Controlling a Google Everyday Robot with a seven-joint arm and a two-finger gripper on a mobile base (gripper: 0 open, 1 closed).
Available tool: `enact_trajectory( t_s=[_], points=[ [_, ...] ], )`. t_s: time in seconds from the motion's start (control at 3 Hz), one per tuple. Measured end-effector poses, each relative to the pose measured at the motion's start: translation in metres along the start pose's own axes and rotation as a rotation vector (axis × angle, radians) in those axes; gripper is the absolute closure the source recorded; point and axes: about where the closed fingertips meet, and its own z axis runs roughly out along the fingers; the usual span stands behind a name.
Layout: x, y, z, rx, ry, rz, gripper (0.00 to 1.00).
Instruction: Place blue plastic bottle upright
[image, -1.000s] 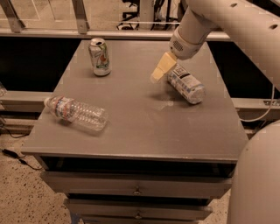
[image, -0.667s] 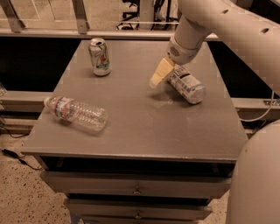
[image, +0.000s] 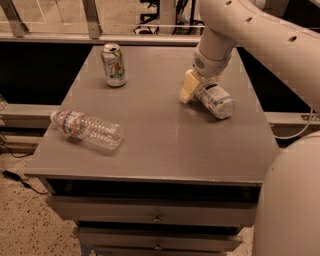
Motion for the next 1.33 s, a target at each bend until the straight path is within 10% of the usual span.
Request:
enact_trajectory(
  t_s=[0.67,1.33],
  points=[
    [-0.016,-0.003,-0.019,0.031,-0.045,-0.012,0.87],
    [-0.053,0.006,-0.079,-0.108,-0.483,-0.15,1.0]
  ],
)
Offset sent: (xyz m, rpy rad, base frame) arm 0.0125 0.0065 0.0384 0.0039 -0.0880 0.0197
